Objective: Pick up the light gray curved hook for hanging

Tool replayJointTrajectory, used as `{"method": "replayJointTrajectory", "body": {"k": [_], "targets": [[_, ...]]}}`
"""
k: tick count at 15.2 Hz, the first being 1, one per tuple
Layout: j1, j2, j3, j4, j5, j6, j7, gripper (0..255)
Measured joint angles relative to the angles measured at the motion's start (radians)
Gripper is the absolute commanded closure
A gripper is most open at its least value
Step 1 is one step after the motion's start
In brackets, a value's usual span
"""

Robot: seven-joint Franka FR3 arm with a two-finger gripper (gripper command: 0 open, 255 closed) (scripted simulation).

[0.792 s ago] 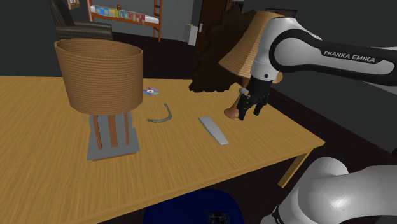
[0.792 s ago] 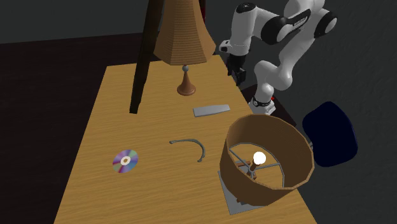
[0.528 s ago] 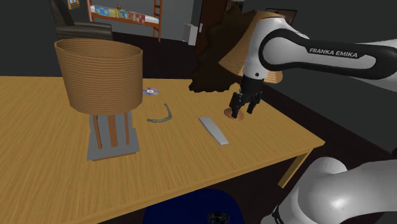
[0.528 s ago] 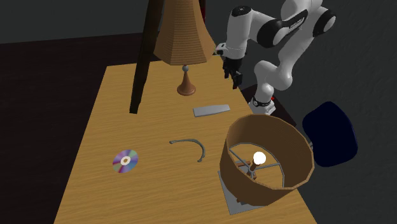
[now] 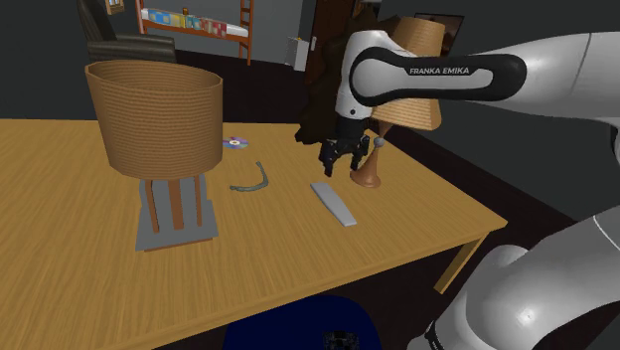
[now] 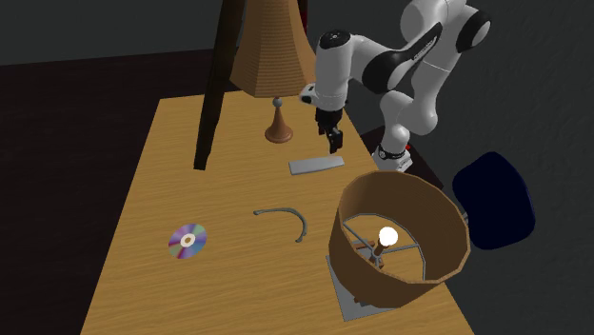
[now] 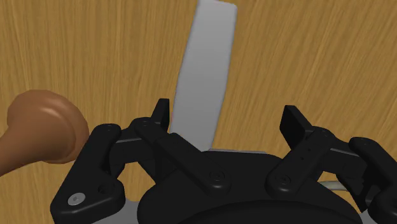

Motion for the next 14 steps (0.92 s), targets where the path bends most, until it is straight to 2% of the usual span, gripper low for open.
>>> {"method": "replayJointTrajectory", "body": {"k": [3, 9, 14], "targets": [[0.002, 0.132, 0.012, 0.094, -0.006, 0.032, 0.024, 0], [0.013, 0.374, 0.031, 0.321, -0.026, 0.03, 0.073, 0], [0.029, 0.591, 0.038, 0.566, -0.047, -0.011, 0.111, 0]]}}
